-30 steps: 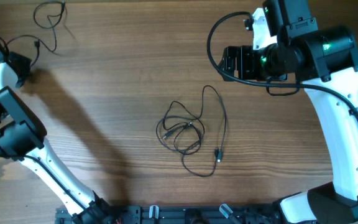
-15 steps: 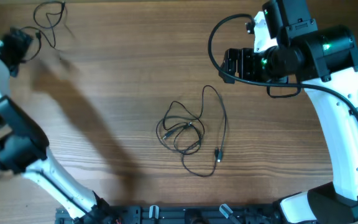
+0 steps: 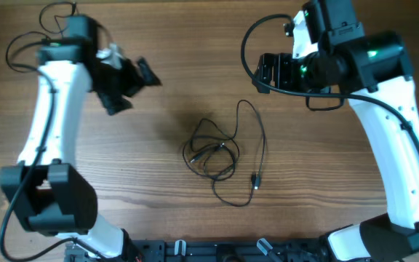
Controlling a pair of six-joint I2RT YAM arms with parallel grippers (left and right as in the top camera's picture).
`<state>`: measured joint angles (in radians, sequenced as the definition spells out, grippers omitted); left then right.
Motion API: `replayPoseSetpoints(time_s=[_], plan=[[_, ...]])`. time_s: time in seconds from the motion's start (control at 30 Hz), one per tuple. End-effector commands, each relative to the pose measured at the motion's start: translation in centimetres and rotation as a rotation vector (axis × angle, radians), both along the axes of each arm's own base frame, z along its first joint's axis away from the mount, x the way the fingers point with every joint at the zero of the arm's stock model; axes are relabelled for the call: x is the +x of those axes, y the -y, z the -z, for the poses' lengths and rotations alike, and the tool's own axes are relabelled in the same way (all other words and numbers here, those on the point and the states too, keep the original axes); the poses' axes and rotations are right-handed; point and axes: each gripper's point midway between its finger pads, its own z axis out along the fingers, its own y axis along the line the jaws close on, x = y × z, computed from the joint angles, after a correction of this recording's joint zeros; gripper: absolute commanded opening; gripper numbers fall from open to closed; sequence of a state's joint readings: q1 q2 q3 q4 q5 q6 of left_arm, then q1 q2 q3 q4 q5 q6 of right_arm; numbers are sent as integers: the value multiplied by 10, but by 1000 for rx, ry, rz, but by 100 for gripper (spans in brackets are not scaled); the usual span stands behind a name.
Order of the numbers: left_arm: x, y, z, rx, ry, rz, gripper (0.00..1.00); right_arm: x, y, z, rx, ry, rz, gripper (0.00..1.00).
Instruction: Untangle cables
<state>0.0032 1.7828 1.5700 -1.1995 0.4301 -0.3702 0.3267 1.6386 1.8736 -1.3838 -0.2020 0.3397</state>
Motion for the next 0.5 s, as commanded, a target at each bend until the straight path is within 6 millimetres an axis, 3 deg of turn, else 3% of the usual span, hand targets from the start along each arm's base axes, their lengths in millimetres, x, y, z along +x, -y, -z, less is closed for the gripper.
replayPoseSetpoints(time_s=[0.0, 0.13, 0.27, 0.37, 0.47], plan=[[-18, 25, 39, 61, -79, -13, 100, -5, -4, 54, -3, -123, 14, 100], [-32, 40, 66, 63, -118, -8, 100, -19, -37, 118, 176, -225, -62, 99], [-37, 39, 72, 66, -136, -12, 100, -25, -50, 165, 263, -228, -91, 77], [-38, 41, 72, 67, -135, -6, 100, -22, -54, 190, 290, -222, -42, 60], [-37, 41, 72, 66, -132, -7, 100, -12, -57, 204, 270, -156, -55, 59]])
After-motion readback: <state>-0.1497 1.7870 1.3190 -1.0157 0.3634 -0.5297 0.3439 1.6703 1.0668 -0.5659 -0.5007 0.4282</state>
